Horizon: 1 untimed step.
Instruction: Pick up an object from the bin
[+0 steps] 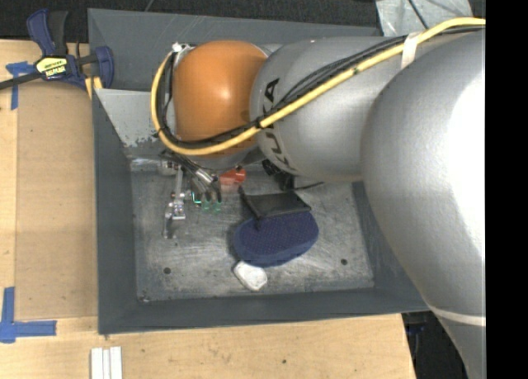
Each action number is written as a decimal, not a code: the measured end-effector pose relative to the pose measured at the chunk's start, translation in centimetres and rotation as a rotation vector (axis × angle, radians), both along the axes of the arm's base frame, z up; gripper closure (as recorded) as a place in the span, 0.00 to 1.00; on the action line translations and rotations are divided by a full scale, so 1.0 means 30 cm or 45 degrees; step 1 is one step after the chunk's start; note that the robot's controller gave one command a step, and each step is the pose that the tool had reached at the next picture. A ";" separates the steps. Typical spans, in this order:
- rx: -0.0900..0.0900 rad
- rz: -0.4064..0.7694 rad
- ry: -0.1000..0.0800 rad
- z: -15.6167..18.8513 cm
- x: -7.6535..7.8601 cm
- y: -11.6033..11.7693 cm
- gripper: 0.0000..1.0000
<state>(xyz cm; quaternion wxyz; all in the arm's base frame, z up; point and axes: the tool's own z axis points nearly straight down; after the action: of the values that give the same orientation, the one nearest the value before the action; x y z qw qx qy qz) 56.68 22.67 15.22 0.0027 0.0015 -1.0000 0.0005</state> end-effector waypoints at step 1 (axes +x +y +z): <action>0.005 0.085 -0.013 -0.264 0.097 -0.216 0.00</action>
Offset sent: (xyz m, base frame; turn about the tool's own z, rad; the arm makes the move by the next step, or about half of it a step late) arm 0.0268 -0.0619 -0.0790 -0.0727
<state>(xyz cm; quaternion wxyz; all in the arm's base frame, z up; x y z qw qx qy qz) 59.59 16.19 7.28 -0.0023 0.0349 -0.9994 -0.0014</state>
